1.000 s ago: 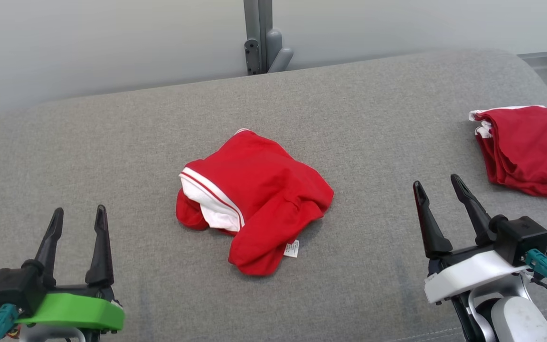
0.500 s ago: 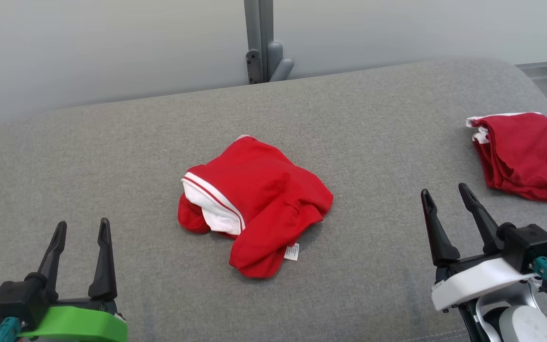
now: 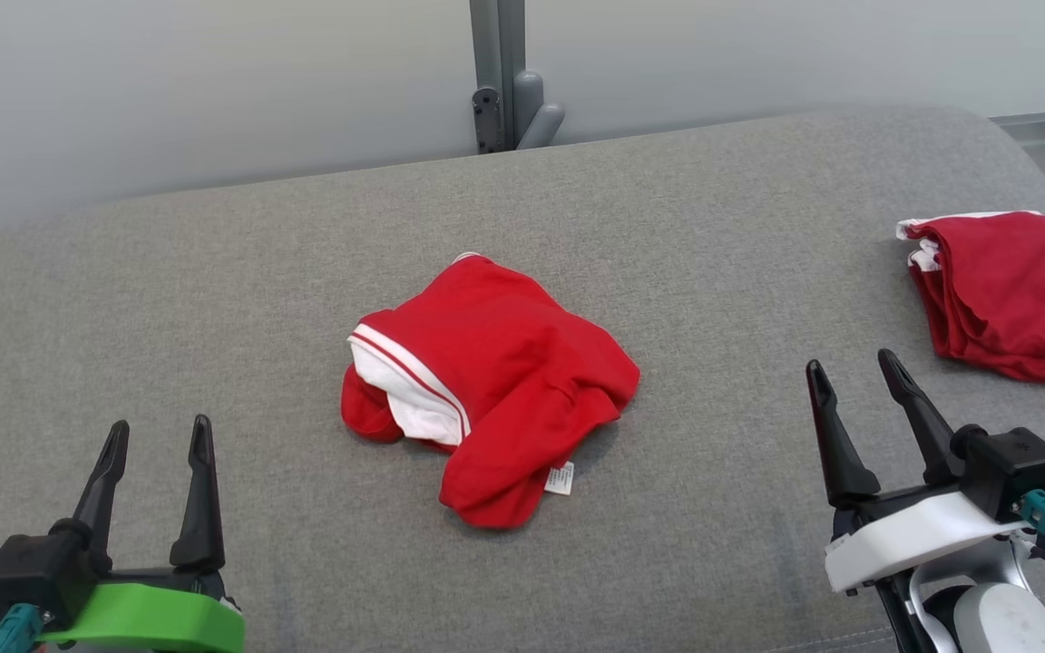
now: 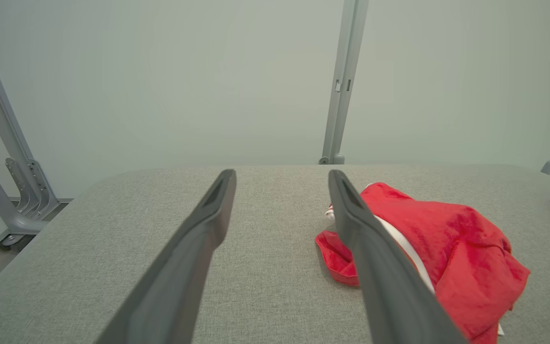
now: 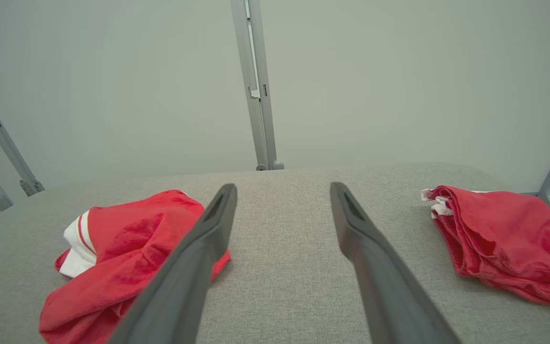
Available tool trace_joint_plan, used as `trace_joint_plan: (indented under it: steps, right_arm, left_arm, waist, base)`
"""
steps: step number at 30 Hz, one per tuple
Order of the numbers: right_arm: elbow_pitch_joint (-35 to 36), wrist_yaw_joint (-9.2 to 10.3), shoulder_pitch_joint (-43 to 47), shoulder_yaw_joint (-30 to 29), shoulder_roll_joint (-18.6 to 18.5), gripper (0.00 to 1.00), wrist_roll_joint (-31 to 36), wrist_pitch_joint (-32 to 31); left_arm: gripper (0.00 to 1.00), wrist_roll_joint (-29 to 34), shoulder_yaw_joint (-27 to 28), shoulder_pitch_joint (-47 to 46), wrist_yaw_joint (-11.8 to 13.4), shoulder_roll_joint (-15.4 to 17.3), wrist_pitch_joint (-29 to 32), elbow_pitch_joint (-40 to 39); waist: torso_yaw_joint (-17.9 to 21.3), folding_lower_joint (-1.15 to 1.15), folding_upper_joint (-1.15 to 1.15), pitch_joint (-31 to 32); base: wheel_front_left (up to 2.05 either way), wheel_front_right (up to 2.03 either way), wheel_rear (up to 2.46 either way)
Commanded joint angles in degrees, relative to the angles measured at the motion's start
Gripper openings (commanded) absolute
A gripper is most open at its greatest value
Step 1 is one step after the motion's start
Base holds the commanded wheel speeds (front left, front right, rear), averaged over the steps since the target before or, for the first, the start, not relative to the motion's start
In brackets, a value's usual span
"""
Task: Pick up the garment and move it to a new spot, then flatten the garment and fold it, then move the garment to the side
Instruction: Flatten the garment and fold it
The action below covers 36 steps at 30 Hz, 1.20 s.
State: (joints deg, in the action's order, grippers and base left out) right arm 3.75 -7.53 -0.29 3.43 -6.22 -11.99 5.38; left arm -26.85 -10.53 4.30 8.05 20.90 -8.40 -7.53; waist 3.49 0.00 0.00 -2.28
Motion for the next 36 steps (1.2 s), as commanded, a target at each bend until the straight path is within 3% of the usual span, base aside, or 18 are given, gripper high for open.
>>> trace_joint_plan:
  steps: [1, 9, 13, 27, 34, 35, 36]
  right_arm:
    - [0.0, 0.09, 0.12, -0.19, -0.02, 1.0, -0.23, 0.14]
    - [0.26, 0.09, -1.34, 2.32, -0.61, 1.0, 0.38, -0.29]
    - [-0.36, 0.08, -3.02, 7.22, -1.97, 1.0, 0.68, -1.23]
    - [-12.79, 0.1, -17.88, 36.6, -11.62, 1.0, -0.12, -4.47]
    - [-18.4, 0.1, -24.0, 39.78, -14.38, 1.0, 3.27, -4.1]
    - [-18.9, 0.1, -24.52, 39.69, -14.4, 0.45, 3.77, -4.13]
    - [-19.19, 0.1, -24.94, 39.87, -14.26, 0.2, 4.02, -4.13]
  left_arm:
    - [1.0, 0.17, 0.01, -0.68, 0.07, 0.38, -0.31, 0.11]
    - [1.0, 0.26, -0.53, -2.3, -0.2, 0.47, -0.03, -0.21]
    - [1.0, 0.59, -1.08, -3.99, -0.47, 0.35, -0.04, -0.45]
    - [1.0, 0.71, -3.88, -12.33, -2.88, -2.62, -3.16, 3.83]
    - [1.0, 0.96, -4.53, -14.28, -3.46, -3.77, -4.61, 6.48]
    - [1.0, 0.93, -4.46, -14.44, -3.47, -3.86, -4.8, 6.7]
    - [1.0, 0.91, -4.4, -14.54, -3.47, -3.93, -4.88, 6.91]
  waist:
    - [-0.1, 0.0, 0.0, -0.05]
    - [-1.69, 0.0, 0.0, -1.49]
    - [-3.16, 0.0, 0.0, -3.1]
    - [-11.79, 0.0, 0.0, -12.13]
    - [-13.36, 0.0, 0.0, -13.81]
    - [-13.31, 0.0, 0.0, -13.89]
    - [-13.22, 0.0, 0.0, -13.94]
  base:
    - [0.0, 0.0, 0.0]
    - [0.0, 0.0, 0.0]
    - [0.0, 0.0, 0.0]
    - [0.0, 0.0, 0.0]
    - [0.0, 0.0, 0.0]
    - [0.0, 0.0, 0.0]
    - [0.0, 0.0, 0.0]
